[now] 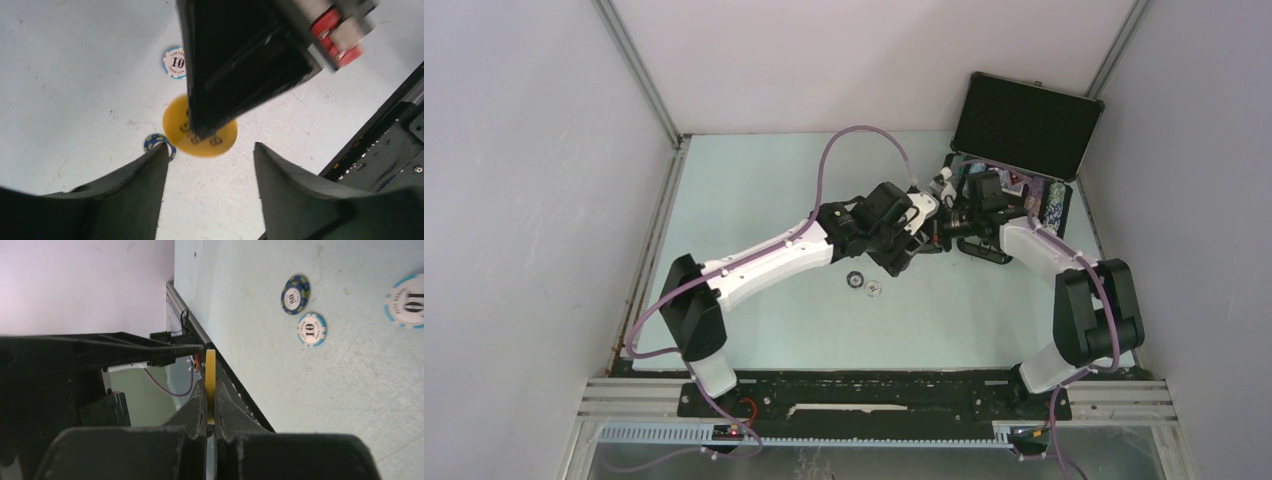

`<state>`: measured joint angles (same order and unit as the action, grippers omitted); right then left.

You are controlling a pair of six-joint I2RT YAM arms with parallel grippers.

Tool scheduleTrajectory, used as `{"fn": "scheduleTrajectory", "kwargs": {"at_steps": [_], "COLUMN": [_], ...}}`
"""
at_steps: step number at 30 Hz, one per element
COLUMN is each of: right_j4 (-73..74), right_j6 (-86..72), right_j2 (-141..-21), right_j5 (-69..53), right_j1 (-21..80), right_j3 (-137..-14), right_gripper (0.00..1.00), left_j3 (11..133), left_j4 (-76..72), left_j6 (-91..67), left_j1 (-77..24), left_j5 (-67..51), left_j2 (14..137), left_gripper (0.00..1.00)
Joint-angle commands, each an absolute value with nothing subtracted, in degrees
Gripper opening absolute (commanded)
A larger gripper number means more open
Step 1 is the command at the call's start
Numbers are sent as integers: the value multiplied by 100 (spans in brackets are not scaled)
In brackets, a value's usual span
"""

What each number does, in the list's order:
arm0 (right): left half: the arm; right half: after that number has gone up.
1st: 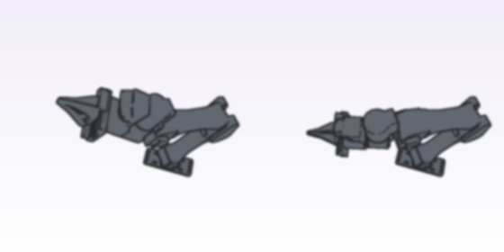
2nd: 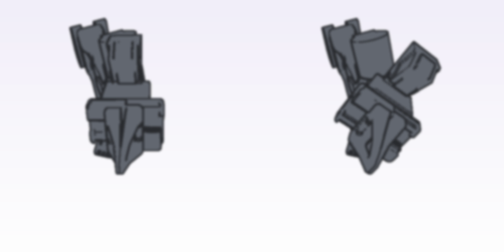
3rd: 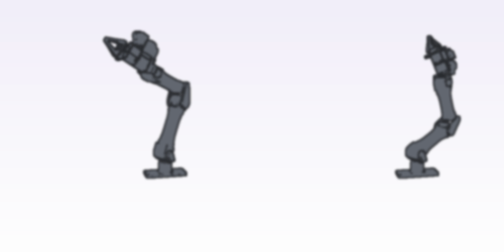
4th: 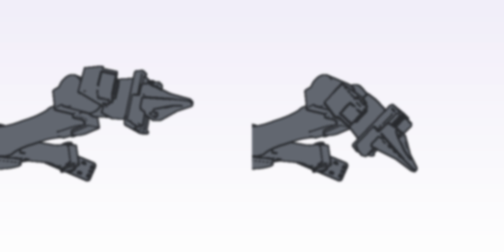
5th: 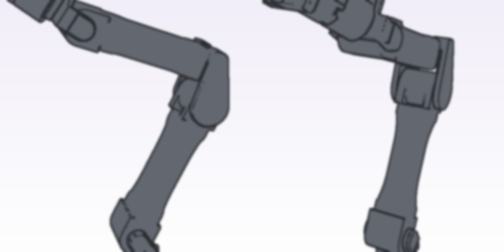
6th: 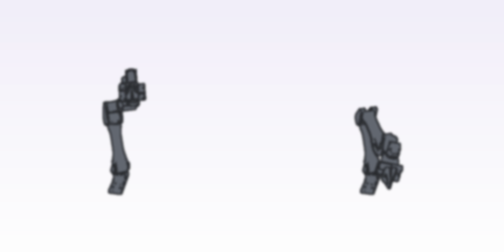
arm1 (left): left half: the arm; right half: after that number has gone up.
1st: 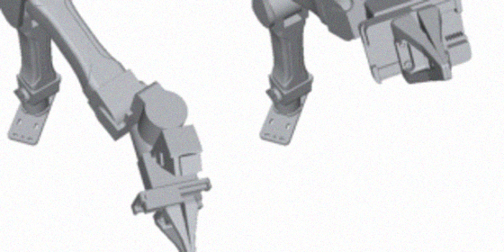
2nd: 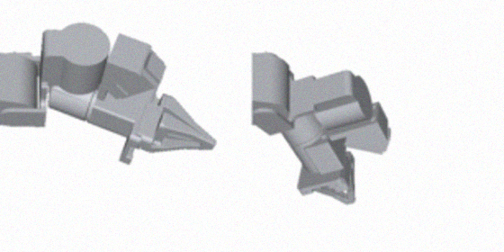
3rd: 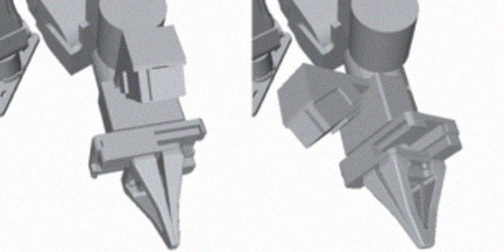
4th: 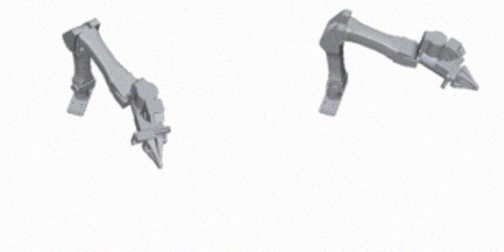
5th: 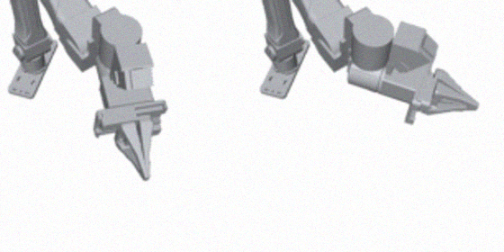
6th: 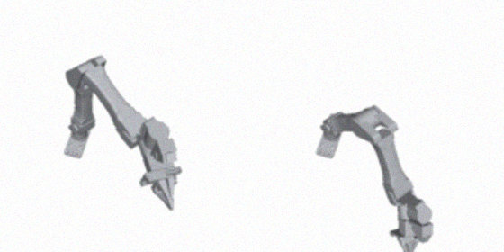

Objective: Pack up texas hold em set

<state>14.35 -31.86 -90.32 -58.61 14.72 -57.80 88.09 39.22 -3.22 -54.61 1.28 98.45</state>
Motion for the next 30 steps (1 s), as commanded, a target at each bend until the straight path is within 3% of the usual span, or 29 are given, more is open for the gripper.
{"fn": "scheduleTrajectory", "kwargs": {"at_steps": [1,8,18,30], "right_j4": [1344,1872,2290,1976], "right_j6": [-3329,-3093,-2717,-2777], "right_j2": [-8453,-8015,-9034,-10135], "right_j5": [-5427,-4311,-3513,-3710], "right_j1": [1053,-370,-1301,-1661], "right_j3": [-5708,-5728,-6822,-7165], "right_gripper": [0,0,0,0], "left_j3": [8982,8598,8183,8348], "left_j4": [3880,3477,3015,3165], "left_j6": [-271,-378,-492,-769], "left_j1": [-5485,-5476,-5468,-5256], "left_j5": [221,728,1542,929], "left_j2": [9253,8232,7746,8186], "left_gripper": [74,92,93,95]}}
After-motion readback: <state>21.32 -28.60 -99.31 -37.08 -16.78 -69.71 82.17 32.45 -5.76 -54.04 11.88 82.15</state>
